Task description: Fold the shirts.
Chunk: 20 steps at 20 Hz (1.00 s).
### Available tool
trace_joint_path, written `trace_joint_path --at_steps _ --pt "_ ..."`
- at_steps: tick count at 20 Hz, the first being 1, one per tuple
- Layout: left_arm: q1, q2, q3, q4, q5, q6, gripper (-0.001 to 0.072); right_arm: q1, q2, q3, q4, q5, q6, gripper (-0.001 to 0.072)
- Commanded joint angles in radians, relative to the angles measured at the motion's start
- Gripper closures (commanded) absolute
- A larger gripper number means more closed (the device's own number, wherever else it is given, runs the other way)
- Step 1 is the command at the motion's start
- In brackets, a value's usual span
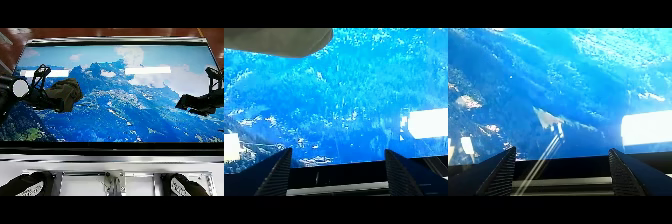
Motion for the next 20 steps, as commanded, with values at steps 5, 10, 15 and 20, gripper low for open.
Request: trace_joint_path --at_steps 5,10,15,20 --pt "0.000 -0.001 0.000 0.000 0.000 0.000 0.0048 0.001 -0.001 0.000 0.000 0.000 0.000 0.0023" --pt "0.000 -0.001 0.000 0.000 0.000 0.000 0.0048 0.001 -0.001 0.000 0.000 0.000 0.000 0.0023" --pt "0.000 -0.001 -0.006 0.000 0.050 0.000 0.0048 0.001 -0.001 0.000 0.030 -0.078 0.001 0.0023" --pt "0.000 -0.002 -0.016 -0.012 0.234 0.000 0.0048 0.001 -0.001 0.000 0.042 -0.096 0.014 0.0023"
